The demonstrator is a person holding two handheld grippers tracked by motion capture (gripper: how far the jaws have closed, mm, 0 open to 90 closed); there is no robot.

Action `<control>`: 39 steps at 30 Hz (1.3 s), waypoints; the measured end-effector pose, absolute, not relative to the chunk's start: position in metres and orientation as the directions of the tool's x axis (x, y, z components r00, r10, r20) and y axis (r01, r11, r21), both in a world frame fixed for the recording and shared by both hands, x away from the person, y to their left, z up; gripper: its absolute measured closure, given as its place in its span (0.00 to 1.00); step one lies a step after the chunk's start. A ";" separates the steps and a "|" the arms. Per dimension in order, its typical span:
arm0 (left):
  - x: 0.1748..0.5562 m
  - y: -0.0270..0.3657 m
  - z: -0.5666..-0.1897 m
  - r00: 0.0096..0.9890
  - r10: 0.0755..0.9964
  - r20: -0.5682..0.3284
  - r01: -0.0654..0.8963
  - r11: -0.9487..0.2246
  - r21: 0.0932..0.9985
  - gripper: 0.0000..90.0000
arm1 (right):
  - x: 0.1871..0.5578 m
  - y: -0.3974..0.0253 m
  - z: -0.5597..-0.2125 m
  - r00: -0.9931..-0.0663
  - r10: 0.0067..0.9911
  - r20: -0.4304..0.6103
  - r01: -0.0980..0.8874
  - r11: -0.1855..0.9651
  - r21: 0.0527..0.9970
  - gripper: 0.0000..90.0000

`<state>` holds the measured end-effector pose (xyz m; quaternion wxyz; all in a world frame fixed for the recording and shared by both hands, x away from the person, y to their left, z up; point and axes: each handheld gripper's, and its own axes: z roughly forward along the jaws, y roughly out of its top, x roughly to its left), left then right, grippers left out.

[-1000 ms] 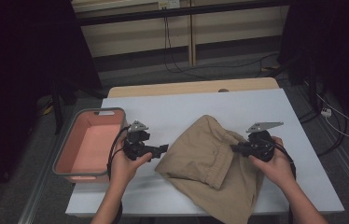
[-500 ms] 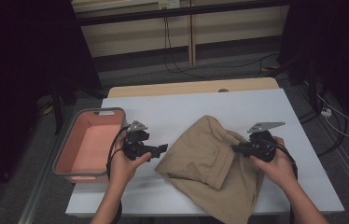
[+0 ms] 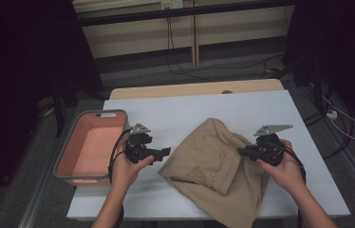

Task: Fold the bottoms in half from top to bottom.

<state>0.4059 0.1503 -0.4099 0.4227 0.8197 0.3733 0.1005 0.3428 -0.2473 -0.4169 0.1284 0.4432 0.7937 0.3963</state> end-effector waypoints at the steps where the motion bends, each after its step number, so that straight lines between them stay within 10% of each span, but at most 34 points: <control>1: 0.406 0.151 -0.410 0.701 0.696 -0.152 0.527 -0.362 0.769 0.09 | 0.342 -0.247 -0.416 -0.576 0.805 0.141 0.600 0.300 0.741 0.90; 39: 0.405 0.149 -0.408 0.709 0.690 -0.145 0.520 -0.372 0.769 0.09 | 0.329 -0.266 -0.412 -0.572 0.809 0.135 0.592 0.293 0.751 0.90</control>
